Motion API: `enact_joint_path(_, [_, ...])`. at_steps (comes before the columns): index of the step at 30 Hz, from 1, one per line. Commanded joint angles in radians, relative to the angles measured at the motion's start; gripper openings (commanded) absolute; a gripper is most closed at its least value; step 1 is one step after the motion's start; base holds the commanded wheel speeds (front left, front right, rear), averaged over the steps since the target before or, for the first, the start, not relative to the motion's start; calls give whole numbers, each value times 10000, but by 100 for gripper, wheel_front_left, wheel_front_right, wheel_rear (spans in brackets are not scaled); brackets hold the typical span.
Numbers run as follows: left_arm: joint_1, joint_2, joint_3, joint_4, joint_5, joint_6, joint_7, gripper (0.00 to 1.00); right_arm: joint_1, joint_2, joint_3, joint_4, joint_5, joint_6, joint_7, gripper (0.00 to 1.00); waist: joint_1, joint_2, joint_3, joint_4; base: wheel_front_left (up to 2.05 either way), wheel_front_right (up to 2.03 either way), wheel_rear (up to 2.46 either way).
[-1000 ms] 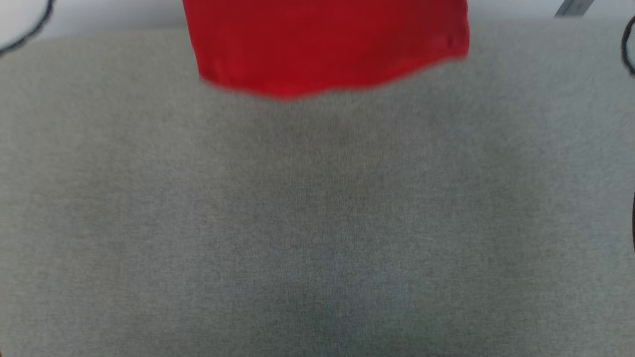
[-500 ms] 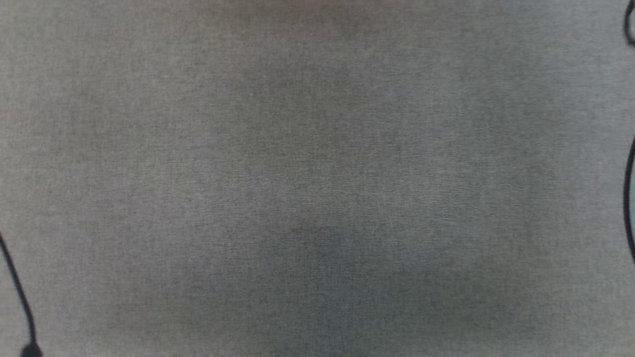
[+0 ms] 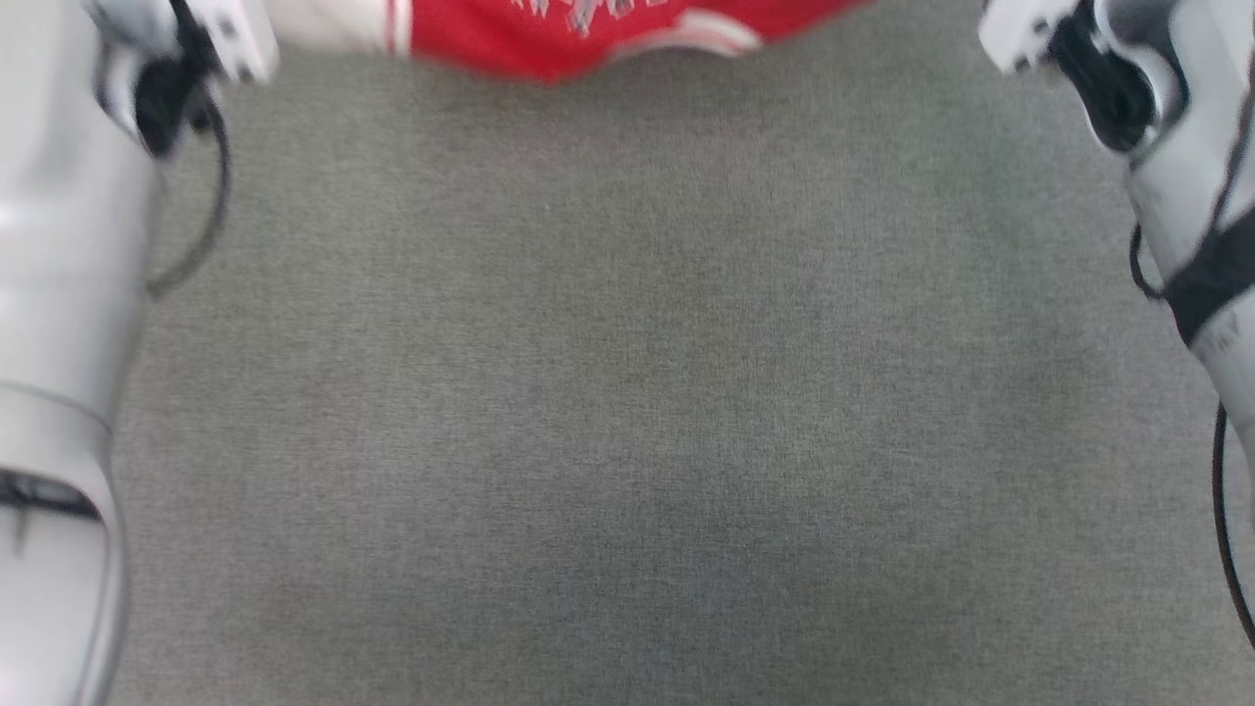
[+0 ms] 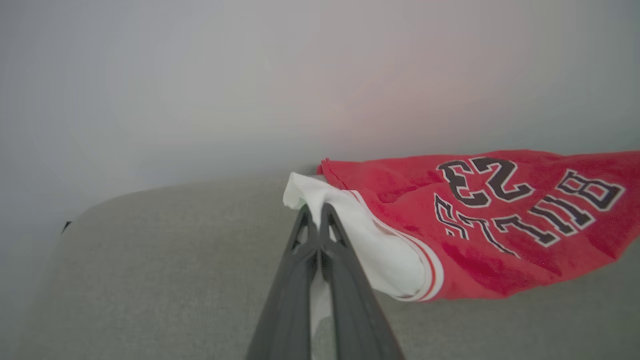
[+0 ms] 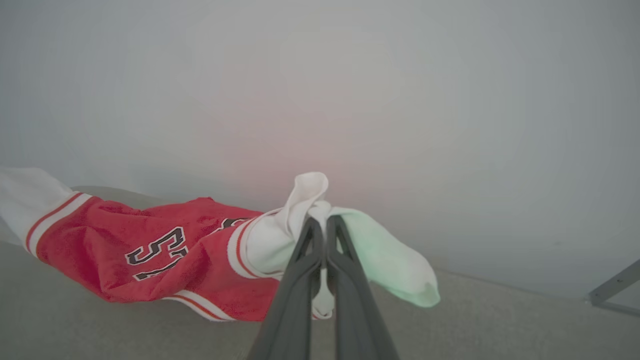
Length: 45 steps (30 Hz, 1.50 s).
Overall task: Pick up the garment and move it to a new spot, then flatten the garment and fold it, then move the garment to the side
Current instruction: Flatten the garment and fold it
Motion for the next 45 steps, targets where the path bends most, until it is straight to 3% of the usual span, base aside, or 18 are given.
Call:
enact_joint_path(1, [313, 4, -114, -139, -81, -19, 236, 0, 256, -165, 86, -165, 235, -2, 253, 0, 0, 0, -260, 109, 0, 0, 0])
enact_joint_path(11, [3214, 979, -469, -2019, -1148, 4, 2086, 0, 3033, -1698, 224, -1978, 2356, 0, 3330, 0, 0, 0, -1204, 310, 0, 0, 0])
enact_joint_path(16, [4980, 1540, -386, -3839, -1583, 571, 2683, 0, 4479, -2265, -33, -2731, 2729, 0, 4685, 0, 0, 0, -1527, 392, 0, 0, 0])
enact_joint_path(20, [6682, 2104, -183, -5956, -1997, 1410, 3174, 0, 5649, -2612, -478, -3462, 2896, 0, 5618, 0, 0, 0, -1768, 424, 0, 0, 0])
enact_joint_path(31, [11314, 3710, 222, -11831, -2916, 4285, 4240, 0, 9361, -3127, -2170, -6407, 2818, 0, 8211, 0, 0, 0, -2124, 466, 0, 0, 0])
enact_joint_path(39, [13081, 4216, 258, -13364, -3224, 5185, 4425, 0, 11911, -2462, -3972, -8494, 1982, 0, 9695, 0, 0, 0, -2038, 526, 0, 0, 0])
enact_joint_path(45, [13360, 4158, 298, -13458, -3330, 5168, 4231, 0, 13194, -1386, -5082, -9909, 929, 0, 10535, 0, 0, 0, -1865, 598, 0, 0, 0])
